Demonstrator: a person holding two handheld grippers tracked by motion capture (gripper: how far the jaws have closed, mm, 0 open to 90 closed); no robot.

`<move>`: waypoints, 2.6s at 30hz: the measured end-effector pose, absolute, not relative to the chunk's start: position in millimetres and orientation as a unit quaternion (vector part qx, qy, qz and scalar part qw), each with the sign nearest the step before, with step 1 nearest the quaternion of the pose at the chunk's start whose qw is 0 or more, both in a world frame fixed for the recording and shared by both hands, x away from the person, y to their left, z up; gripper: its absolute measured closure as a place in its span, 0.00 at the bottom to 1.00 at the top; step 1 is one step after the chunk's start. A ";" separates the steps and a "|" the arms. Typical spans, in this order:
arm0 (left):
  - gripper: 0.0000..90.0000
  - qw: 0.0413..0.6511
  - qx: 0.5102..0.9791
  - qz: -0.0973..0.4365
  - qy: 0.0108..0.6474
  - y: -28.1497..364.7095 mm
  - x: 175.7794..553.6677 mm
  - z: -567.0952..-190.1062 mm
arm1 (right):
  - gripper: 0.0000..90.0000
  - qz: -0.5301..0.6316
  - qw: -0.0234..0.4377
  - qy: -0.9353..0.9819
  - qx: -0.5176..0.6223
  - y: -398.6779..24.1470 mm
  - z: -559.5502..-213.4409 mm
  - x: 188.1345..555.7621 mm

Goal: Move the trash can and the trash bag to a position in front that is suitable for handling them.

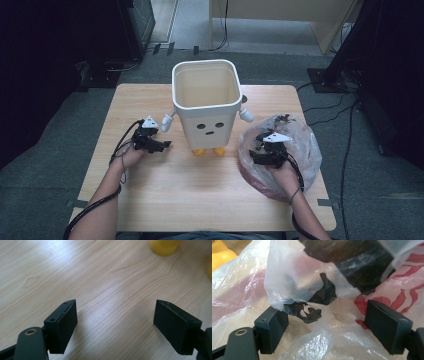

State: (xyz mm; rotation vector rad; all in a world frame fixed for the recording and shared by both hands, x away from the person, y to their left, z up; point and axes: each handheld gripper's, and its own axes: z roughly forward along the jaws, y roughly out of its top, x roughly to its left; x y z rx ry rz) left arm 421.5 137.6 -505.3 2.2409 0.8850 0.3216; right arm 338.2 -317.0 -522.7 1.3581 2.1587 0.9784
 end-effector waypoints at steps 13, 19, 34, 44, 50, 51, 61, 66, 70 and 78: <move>0.10 0.363 0.861 0.084 0.346 135.2 420.9 -496.5 | 0.21 0.351 0.204 0.774 0.487 -317.0 -522.7 338.2; 0.10 0.365 0.858 0.077 0.352 135.2 421.3 -491.5 | 0.21 0.351 0.204 0.774 0.487 -317.0 -522.8 338.3; 0.15 0.373 0.850 0.087 0.361 137.9 421.0 -476.6 | 0.21 0.351 0.203 0.774 0.487 -317.0 -522.7 338.3; 0.15 0.383 0.845 0.077 0.365 141.7 419.8 -472.8 | 0.21 0.351 0.204 0.774 0.486 -316.9 -522.8 338.3; 0.15 0.381 0.846 0.084 0.362 142.8 418.6 -469.6 | 0.21 0.351 0.203 0.774 0.486 -316.9 -522.7 338.4; 0.15 0.381 0.846 0.084 0.362 142.9 418.7 -469.3 | 0.21 0.351 0.203 0.774 0.486 -316.9 -522.7 338.4; 0.15 0.382 0.849 0.085 0.354 144.3 417.5 -458.0 | 0.21 0.351 0.204 0.774 0.486 -316.9 -522.7 338.4; 0.15 0.378 0.851 0.093 0.353 147.4 417.4 -453.1 | 0.21 0.351 0.204 0.774 0.486 -316.9 -522.8 338.4; 0.15 0.384 0.847 0.095 0.355 150.4 416.3 -449.2 | 0.21 0.351 0.203 0.775 0.485 -316.9 -522.8 338.5; 0.15 0.399 0.840 0.101 0.354 154.1 414.9 -440.3 | 0.20 0.350 0.202 0.775 0.485 -316.5 -522.9 338.6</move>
